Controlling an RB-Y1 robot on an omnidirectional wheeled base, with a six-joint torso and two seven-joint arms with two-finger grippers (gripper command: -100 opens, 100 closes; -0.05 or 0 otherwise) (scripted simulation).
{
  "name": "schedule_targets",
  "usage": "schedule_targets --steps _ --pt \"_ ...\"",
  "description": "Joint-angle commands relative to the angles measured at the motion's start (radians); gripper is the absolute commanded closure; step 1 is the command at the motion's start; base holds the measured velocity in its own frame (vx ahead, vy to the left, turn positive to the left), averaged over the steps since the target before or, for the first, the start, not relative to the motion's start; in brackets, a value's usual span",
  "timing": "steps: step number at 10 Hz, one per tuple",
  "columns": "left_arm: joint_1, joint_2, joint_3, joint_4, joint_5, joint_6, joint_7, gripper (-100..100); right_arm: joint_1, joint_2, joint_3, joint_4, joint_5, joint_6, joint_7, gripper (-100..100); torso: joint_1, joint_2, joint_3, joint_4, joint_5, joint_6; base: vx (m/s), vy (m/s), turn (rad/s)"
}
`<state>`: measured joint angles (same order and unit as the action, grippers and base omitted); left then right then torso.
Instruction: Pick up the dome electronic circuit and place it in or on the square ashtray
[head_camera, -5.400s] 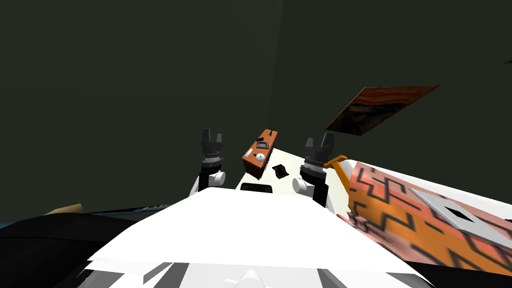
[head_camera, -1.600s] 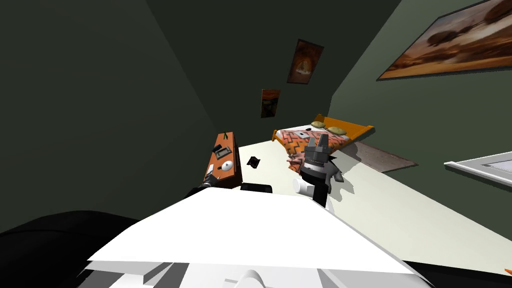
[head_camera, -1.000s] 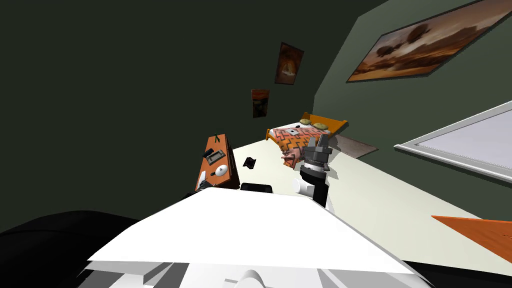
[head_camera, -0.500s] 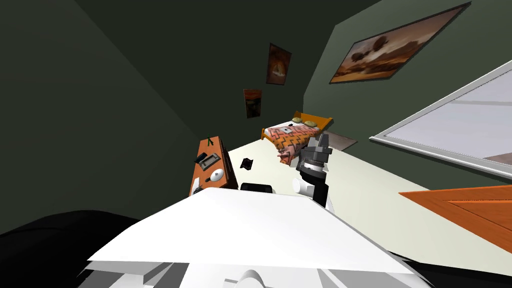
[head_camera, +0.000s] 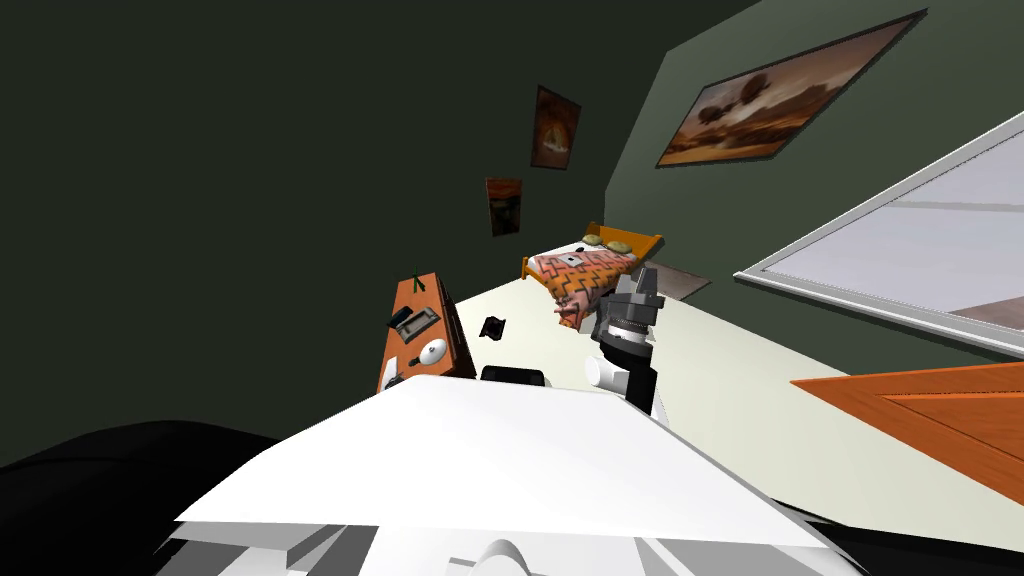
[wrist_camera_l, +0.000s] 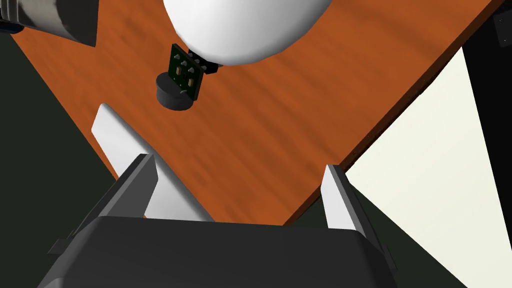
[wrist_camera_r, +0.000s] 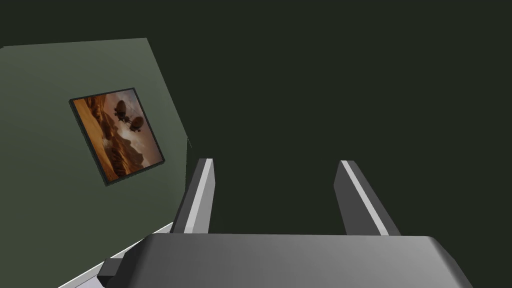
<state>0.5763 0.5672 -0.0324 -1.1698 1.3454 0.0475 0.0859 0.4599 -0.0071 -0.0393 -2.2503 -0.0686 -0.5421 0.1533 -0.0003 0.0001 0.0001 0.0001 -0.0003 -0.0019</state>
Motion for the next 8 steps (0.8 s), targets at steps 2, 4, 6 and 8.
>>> schedule_targets --steps 2,4,6,8 --pt "0.004 0.018 -0.016 0.037 0.055 0.014 0.002 -100 0.0 0.0 0.0 0.0 0.0 0.0 0.0 0 0.001 -0.001 0.0 0.0 0.0 0.001 0.019 0.02 -0.198" --pt "0.007 0.032 -0.017 0.072 0.099 0.032 0.002 -100 0.0 0.0 0.0 0.0 0.0 0.0 0.0 0 0.002 -0.001 0.0 0.0 0.0 0.0 0.015 0.02 -0.082" --pt "0.007 0.032 0.01 0.072 0.021 0.032 0.002 -100 0.0 0.0 0.0 0.0 0.0 0.0 0.0 0 0.002 -0.001 -0.001 0.0 0.0 0.0 0.013 0.02 -0.073" --pt "0.007 0.032 -0.017 0.072 0.099 0.032 0.002 -100 0.0 0.0 0.0 0.0 0.0 0.0 0.0 0 0.001 0.0 0.0 0.0 0.0 0.0 0.0 0.002 0.006"
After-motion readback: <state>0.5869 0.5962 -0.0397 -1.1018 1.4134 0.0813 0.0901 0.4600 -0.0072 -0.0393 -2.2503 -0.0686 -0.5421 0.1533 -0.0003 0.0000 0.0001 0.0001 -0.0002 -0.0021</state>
